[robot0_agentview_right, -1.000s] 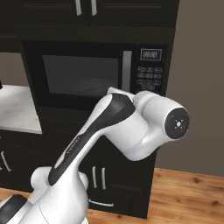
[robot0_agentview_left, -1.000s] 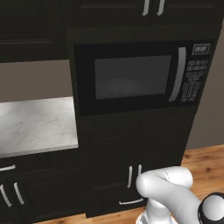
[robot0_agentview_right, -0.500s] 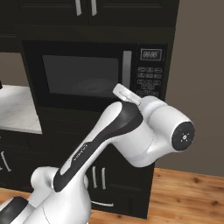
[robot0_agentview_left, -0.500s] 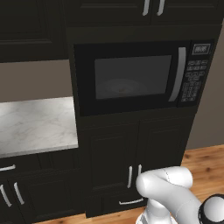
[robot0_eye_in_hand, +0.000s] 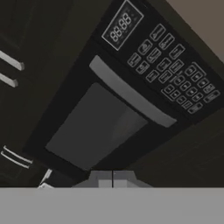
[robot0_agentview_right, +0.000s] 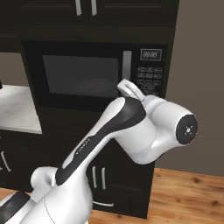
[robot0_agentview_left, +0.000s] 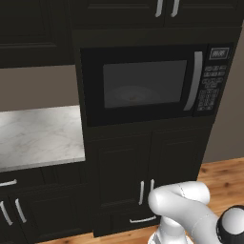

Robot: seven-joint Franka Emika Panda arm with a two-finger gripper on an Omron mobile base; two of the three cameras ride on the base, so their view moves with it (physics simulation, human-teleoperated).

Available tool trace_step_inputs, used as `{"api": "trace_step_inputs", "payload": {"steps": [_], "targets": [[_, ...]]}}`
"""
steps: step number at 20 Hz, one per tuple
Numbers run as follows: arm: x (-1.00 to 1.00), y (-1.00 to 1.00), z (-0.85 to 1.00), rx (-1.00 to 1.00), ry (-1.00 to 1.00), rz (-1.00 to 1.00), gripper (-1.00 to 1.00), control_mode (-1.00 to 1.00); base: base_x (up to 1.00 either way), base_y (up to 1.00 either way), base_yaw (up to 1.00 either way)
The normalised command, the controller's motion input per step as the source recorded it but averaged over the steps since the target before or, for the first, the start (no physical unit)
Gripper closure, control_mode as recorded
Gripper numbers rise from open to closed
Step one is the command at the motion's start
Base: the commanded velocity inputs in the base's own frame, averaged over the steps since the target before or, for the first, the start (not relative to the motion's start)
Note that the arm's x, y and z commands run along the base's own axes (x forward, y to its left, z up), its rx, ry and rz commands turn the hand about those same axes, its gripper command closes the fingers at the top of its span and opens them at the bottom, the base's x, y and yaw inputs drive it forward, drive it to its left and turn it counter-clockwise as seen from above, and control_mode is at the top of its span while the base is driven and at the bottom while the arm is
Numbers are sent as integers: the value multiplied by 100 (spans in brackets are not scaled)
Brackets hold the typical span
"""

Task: Transport the shrimp from the fridge to the microwave and turn on the microwave.

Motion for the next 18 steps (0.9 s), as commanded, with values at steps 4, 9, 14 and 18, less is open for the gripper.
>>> {"api": "trace_step_inputs", "payload": {"steps": [4, 9, 14, 18], "targets": [[1, 0, -26, 23, 0, -2, 100, -100, 0, 0, 0], [11, 0, -17, 20, 8, -4, 100, -100, 0, 0, 0], [26, 0, -21, 9, 11, -4, 100, -100, 0, 0, 0], [24, 0, -28, 12, 2, -2, 100, -100, 0, 0, 0]]}}
